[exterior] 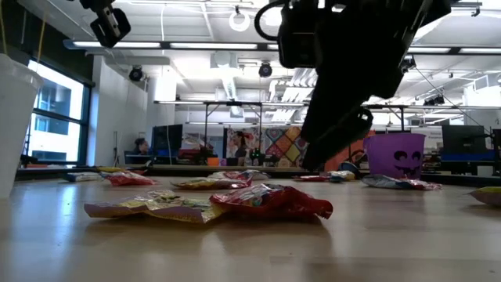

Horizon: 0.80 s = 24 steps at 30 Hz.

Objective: Sort candy
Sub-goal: Put the red candy into the orange bin

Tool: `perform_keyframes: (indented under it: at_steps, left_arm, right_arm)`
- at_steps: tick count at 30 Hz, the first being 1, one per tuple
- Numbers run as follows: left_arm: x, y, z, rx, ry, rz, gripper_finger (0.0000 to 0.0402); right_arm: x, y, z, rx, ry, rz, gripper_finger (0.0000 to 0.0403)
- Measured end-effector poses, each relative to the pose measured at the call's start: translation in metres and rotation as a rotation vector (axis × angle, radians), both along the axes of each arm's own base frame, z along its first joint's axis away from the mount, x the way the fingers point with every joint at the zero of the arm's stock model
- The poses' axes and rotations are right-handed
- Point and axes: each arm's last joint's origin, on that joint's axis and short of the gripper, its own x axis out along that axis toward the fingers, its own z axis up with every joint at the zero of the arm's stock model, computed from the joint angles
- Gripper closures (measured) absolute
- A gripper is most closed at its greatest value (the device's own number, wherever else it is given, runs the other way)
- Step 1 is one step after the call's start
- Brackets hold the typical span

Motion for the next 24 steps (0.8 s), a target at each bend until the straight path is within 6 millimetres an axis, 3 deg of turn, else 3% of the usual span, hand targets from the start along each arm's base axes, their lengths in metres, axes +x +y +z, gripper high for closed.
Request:
perform_keyframes:
  at_steps: [5, 12, 17, 20, 24]
  left_arm:
    - [0.001, 0.004, -0.002, 0.008, 0.021, 0.023, 0.0401]
    - [0.002, 0.009, -0.004, 0.013, 0.038, 0.052, 0.0401]
    - [0.002, 0.011, -0.004, 0.014, 0.040, 0.066, 0.0401]
    - [0.002, 0.012, -0.004, 0.016, 0.047, 0.071, 0.0401]
    - [0.002, 0.012, -0.005, 0.019, 0.050, 0.070, 0.0401]
  right_arm:
    - [0.002, 0.000, -0.004, -0.007, -0.005, 0.005, 0.0131]
    - [0.009, 0.004, -0.028, -0.081, 0.026, 0.034, 0.0129]
    - [0.026, 0.012, -0.030, -0.147, 0.011, 0.085, 0.0132]
    - [0.035, 0.014, -0.030, -0.169, 0.036, 0.094, 0.0147]
    - [0.041, 0.015, -0.024, -0.183, 0.080, 0.099, 0.0200]
